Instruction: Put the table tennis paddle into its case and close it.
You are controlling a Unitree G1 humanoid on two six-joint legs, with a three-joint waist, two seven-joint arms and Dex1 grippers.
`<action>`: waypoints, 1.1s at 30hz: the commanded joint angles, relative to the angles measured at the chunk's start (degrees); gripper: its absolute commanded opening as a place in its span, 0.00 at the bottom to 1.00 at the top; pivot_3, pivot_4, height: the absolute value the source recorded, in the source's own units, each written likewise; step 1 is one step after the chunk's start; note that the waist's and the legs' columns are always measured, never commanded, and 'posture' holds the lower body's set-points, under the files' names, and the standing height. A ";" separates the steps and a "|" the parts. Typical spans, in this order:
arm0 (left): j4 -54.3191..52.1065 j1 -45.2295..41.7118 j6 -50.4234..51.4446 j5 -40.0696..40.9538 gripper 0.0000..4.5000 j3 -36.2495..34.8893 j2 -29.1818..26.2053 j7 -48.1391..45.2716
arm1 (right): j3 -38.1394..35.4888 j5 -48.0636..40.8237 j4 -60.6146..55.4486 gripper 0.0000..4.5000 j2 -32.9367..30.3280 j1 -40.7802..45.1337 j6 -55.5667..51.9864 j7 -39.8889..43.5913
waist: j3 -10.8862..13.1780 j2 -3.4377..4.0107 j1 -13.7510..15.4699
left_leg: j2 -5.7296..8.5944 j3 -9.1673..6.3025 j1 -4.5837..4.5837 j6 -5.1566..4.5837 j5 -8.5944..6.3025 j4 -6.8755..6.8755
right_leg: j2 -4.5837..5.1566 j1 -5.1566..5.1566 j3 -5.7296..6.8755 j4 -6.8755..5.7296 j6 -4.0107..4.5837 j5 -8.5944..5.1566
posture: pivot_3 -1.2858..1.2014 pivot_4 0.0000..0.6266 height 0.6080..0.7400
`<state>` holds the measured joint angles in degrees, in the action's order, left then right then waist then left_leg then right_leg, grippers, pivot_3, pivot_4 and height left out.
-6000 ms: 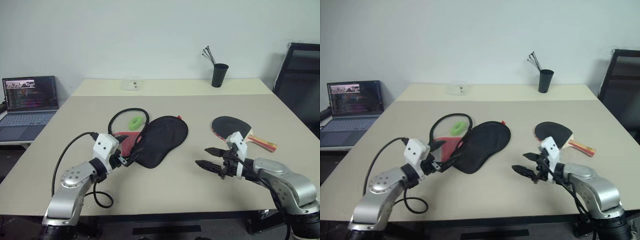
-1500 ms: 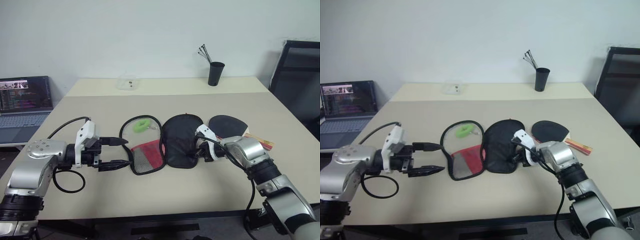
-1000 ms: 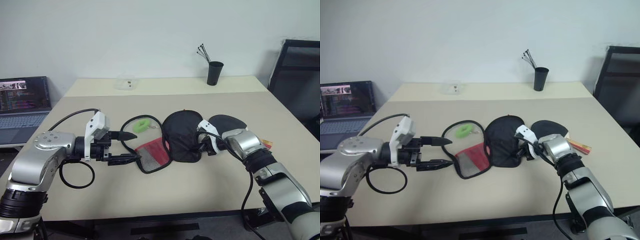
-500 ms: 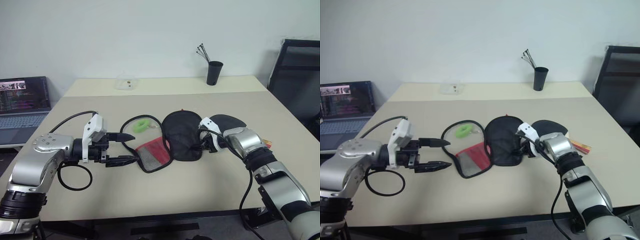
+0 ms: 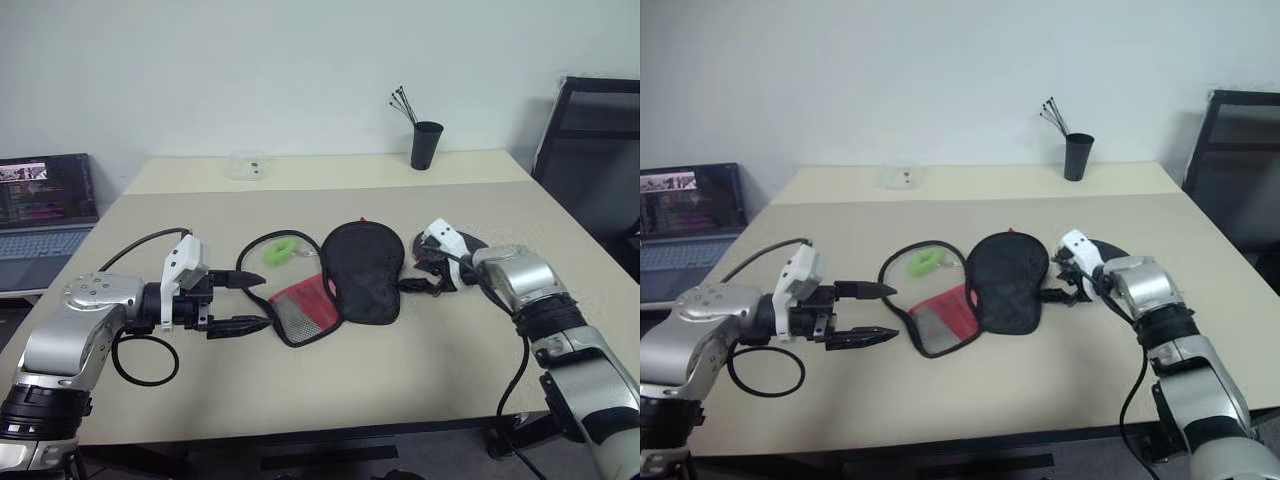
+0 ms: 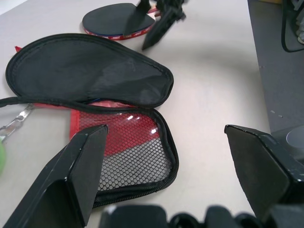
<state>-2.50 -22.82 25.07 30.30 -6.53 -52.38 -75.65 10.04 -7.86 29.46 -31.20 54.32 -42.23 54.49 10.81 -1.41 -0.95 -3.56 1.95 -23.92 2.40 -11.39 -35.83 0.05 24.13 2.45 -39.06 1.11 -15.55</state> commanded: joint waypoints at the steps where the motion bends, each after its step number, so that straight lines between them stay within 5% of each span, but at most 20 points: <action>1: -0.23 -0.04 -1.27 0.24 0.96 -1.37 -0.26 -0.18 | -4.73 -2.69 -7.25 1.00 -2.04 -1.30 -2.54 -0.70 | 0.00 0.00 0.01 | 0.00 0.00 0.00 0.00 0.00 0.00 | 0.00 0.00 -0.01 0.00 0.00 0.00 | 0.52 0.24 1.00; 15: -1.61 -5.36 -0.15 0.76 0.96 0.18 4.13 4.24 | -18.82 -13.15 -33.96 1.00 -8.58 -21.89 -11.68 -5.48 | 0.00 0.00 0.81 | 0.01 0.05 0.04 0.02 -0.02 -0.09 | -0.07 -0.04 -0.07 -0.01 -0.01 0.02 | 0.52 0.24 1.00; 23: -0.55 -12.62 1.75 0.91 0.96 2.77 8.08 5.78 | -22.85 -10.74 -27.54 1.00 -13.04 -24.98 -7.66 -9.94 | -0.01 -0.02 0.50 | 0.04 0.12 0.04 0.02 -0.02 -0.11 | -0.12 -0.05 -0.18 0.02 -0.04 0.05 | 0.52 0.24 1.00; 33: 1.97 -14.54 0.53 -0.70 0.96 5.76 9.85 3.40 | -14.38 -2.03 -1.74 1.00 -16.32 -12.97 9.48 -6.31 | 0.00 -0.02 -0.13 | 0.02 0.19 0.09 0.02 -0.02 -0.11 | -0.21 -0.04 -0.27 0.01 -0.02 0.07 | 0.52 0.24 1.00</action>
<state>0.17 -36.29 26.67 29.68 -0.28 -42.45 -71.96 -5.21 -11.68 24.41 -46.36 39.21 -36.65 46.96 10.80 -1.43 -1.08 -3.54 2.15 -23.83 2.42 -11.41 -35.94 -0.16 24.09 2.17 -39.03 1.09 -15.48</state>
